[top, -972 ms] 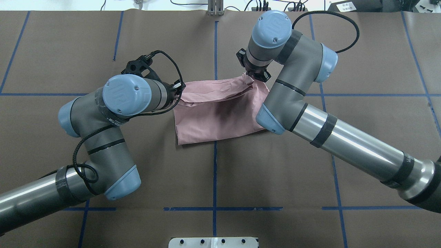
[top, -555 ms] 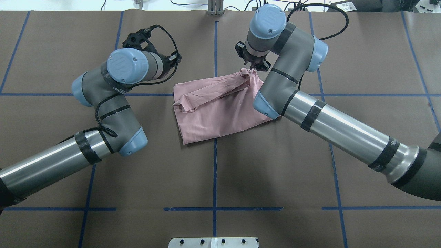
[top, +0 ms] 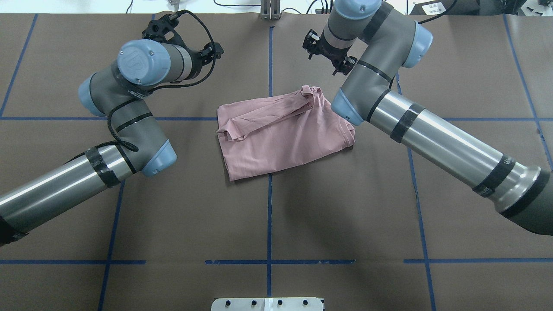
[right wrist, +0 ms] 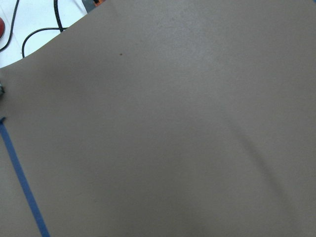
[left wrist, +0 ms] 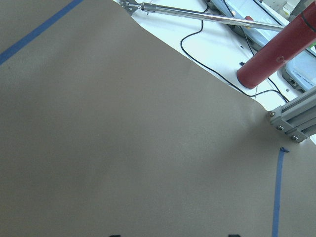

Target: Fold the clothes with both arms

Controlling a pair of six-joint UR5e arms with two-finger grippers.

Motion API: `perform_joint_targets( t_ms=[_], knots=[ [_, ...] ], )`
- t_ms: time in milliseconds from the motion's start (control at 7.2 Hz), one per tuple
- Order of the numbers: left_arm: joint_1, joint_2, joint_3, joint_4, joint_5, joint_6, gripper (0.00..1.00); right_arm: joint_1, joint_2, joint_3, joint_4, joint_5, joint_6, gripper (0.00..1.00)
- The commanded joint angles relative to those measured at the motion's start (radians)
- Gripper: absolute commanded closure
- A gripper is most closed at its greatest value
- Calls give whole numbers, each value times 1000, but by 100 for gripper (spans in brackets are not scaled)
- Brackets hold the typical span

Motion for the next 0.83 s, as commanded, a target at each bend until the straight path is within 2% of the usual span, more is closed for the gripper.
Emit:
perform_joint_targets(
  t_ms=[0, 139, 278, 555, 694],
  knots=[
    [-112, 195, -201, 24, -247, 293, 0, 99, -229, 192, -4, 103, -239, 0],
    [-189, 250, -218, 47, -345, 443, 0, 181, -325, 243, -5, 170, -393, 0],
    [-269, 301, -237, 97, -424, 631, 0, 279, -385, 250, -4, 260, -560, 0],
    [-398, 492, -322, 120, -453, 978, 0, 419, -576, 334, -5, 370, -856, 0],
    [-483, 555, -321, 128, -532, 1138, 0, 481, -672, 348, -10, 402, -1026, 0]
  ],
)
